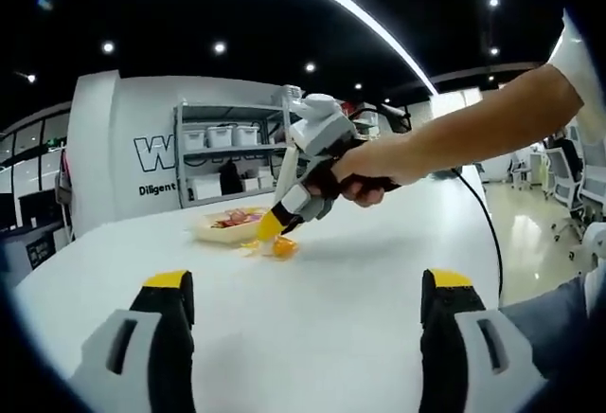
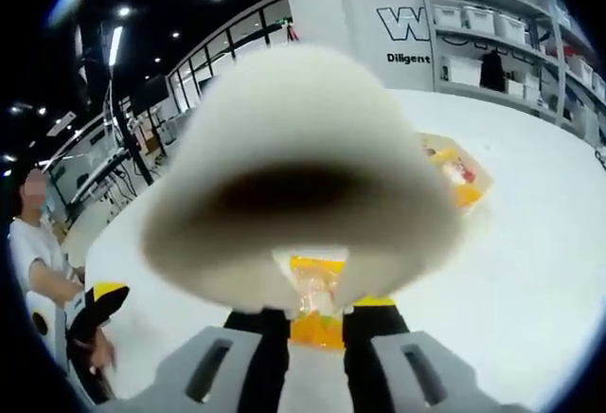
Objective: Place the target food into the container with the food tongs after gripping and lifting it, then release it inside without dropping or visibly crushing the food.
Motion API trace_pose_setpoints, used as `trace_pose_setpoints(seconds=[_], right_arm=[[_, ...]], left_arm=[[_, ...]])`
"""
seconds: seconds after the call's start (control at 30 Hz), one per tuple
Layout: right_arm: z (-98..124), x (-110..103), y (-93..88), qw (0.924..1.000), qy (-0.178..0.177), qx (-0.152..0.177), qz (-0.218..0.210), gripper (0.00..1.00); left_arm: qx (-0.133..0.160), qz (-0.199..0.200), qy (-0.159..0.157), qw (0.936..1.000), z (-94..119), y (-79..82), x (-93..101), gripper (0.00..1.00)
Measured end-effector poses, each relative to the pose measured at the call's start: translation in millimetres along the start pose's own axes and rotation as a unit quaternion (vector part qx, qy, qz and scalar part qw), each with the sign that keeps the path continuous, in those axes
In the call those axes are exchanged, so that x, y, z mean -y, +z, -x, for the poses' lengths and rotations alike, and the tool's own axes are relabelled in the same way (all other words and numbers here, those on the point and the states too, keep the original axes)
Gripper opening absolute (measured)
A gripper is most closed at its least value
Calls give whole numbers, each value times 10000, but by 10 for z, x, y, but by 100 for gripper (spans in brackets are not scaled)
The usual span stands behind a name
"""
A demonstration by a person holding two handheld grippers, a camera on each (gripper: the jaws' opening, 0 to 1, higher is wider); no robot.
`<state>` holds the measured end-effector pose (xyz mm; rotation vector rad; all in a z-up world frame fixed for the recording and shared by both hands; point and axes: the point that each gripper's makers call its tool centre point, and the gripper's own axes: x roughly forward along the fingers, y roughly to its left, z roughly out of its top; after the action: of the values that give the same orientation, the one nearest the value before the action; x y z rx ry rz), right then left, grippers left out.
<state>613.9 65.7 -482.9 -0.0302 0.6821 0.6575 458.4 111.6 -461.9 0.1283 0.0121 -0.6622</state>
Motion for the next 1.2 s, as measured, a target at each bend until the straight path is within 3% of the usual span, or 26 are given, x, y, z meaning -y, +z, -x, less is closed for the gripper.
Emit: trace_pose_setpoints(seconds=[0.2, 0.27, 0.5, 0.6, 0.9, 1.2], right_arm=[[110, 134, 45, 9997, -71, -33, -224, 13], [151, 175, 146, 9992, -25, 64, -395, 13], [238, 262, 517, 9989, -146, 319, -304, 14], [157, 331, 652, 9991, -247, 333, -72, 14], [-110, 407, 814, 9988, -281, 390, 122, 14], [-321, 603, 774, 9984, -449, 282, 208, 15]], left_arm=[[-46, -20, -62, 10000, -5, -22, 10, 92], [-20, -25, -68, 10000, -3, -13, 15, 93], [38, 22, -30, 10000, 1, 5, -5, 93], [49, -11, -41, 10000, 4, 10, 8, 93], [89, 88, -145, 9998, 10, 22, 32, 91], [79, 110, -186, 9997, 8, 26, 54, 90]])
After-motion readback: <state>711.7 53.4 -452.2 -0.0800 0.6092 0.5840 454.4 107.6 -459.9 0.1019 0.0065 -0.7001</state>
